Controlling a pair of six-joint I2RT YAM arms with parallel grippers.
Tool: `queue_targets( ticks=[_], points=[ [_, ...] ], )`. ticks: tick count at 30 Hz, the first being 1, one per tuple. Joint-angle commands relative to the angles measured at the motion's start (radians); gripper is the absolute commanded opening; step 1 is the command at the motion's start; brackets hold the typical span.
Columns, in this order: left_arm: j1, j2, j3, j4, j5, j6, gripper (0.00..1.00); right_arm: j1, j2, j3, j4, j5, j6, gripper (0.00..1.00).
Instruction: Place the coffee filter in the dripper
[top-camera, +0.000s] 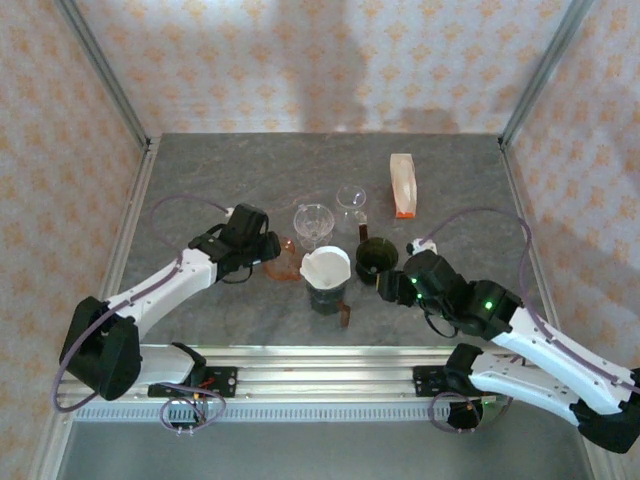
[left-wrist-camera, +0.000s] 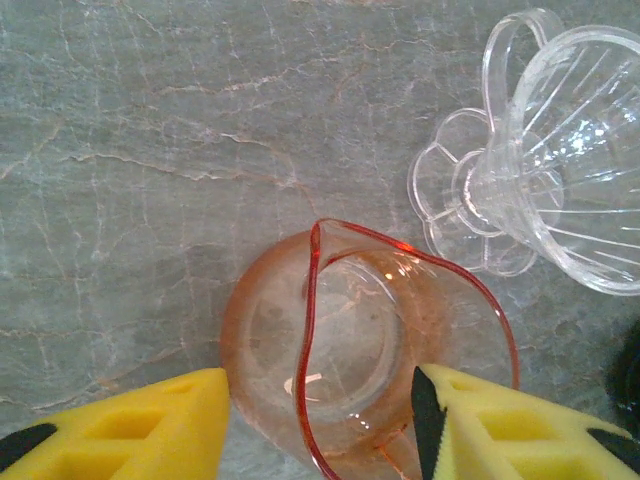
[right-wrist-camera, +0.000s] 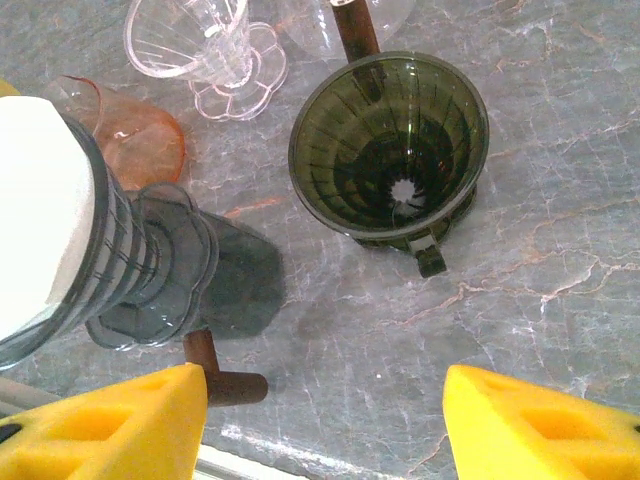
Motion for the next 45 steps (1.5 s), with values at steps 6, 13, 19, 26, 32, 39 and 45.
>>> queue_targets(
  ticks=[6, 13, 19, 26, 32, 39, 45],
  points=[
    [0.003, 0.108, 0.058, -0.079, -0.091, 0.048, 0.4, -0.001, -0.054, -0.063, 0.024, -0.017, 0.012, 0.64],
    [0.002, 0.12, 0.047, -0.103, -0.105, 0.038, 0.29, -0.001, -0.105, -0.121, 0.044, -0.008, 0.0, 0.68],
    [0.002, 0.107, 0.048, -0.149, -0.104, 0.028, 0.17, -0.001, -0.106, -0.17, 0.104, -0.072, -0.025, 0.68],
    [0.003, 0.05, 0.037, -0.208, -0.102, 0.013, 0.0, 0.005, -0.107, -0.239, 0.187, -0.136, -0.036, 0.68],
    [0.004, -0.067, -0.007, -0.291, -0.084, -0.017, 0.0, 0.063, -0.098, -0.333, 0.333, -0.165, -0.028, 0.69],
    [0.003, -0.211, -0.065, -0.387, -0.04, -0.028, 0.0, 0.147, 0.022, -0.394, 0.517, -0.175, -0.033, 0.69],
    [0.004, -0.278, -0.115, -0.429, -0.028, -0.052, 0.0, 0.175, 0.141, -0.43, 0.679, -0.187, -0.031, 0.59]
  ],
)
